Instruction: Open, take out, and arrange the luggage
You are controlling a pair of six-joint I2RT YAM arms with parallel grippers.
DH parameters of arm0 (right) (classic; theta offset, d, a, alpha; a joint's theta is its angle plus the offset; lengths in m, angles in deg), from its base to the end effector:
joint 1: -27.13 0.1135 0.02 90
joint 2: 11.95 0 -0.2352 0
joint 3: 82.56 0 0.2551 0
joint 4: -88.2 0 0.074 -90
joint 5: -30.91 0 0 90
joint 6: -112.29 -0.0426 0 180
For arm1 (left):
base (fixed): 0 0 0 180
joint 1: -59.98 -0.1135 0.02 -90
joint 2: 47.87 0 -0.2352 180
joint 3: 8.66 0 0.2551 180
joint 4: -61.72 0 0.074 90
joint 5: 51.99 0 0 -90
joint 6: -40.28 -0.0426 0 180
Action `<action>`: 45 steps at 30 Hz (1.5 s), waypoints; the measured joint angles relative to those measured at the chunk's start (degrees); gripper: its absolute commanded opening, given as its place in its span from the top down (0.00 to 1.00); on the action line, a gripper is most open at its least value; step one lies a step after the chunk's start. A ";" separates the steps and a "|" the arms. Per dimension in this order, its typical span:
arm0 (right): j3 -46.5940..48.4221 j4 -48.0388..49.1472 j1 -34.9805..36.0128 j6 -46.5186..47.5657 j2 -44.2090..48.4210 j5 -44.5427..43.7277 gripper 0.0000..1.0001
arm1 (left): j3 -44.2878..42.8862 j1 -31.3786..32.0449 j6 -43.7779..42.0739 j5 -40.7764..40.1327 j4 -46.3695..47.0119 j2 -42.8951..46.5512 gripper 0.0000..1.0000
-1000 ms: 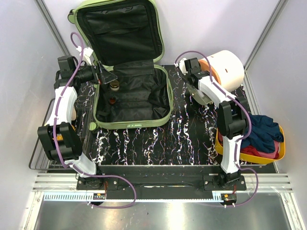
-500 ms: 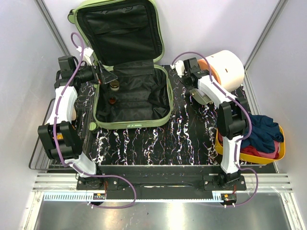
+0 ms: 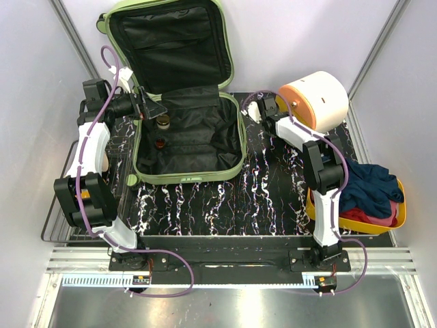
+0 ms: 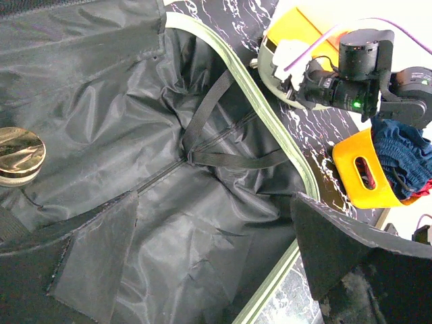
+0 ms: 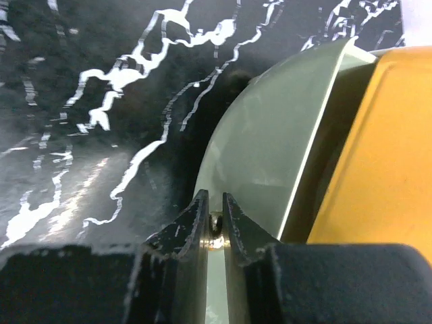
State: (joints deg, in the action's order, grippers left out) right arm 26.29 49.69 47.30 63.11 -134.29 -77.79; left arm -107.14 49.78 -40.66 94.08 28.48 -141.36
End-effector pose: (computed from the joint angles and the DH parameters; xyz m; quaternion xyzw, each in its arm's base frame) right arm 0.4405 0.1473 0.1626 -0.4279 0.8307 -0.2087 0.2885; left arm 0.3749 0.0315 0.3242 0.1111 0.7873 -0.3989 0.4569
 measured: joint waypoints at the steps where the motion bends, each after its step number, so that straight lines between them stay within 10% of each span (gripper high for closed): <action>1: -0.44 1.14 -0.24 1.20 -0.39 -1.01 0.80 | -0.11 0.00 0.00 -0.15 -0.02 0.00 0.01; 21: -2.69 -1.88 -2.64 5.95 7.54 9.14 0.46 | -0.31 0.00 0.15 -0.15 -0.02 -0.11 0.01; 45: -12.26 4.98 -2.71 37.16 12.94 7.76 0.39 | -0.31 0.00 0.72 0.35 0.46 -0.11 0.01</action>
State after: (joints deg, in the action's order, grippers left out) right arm 14.03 54.67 44.58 100.27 -121.35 -70.03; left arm -107.45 49.78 -39.94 94.43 28.94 -141.47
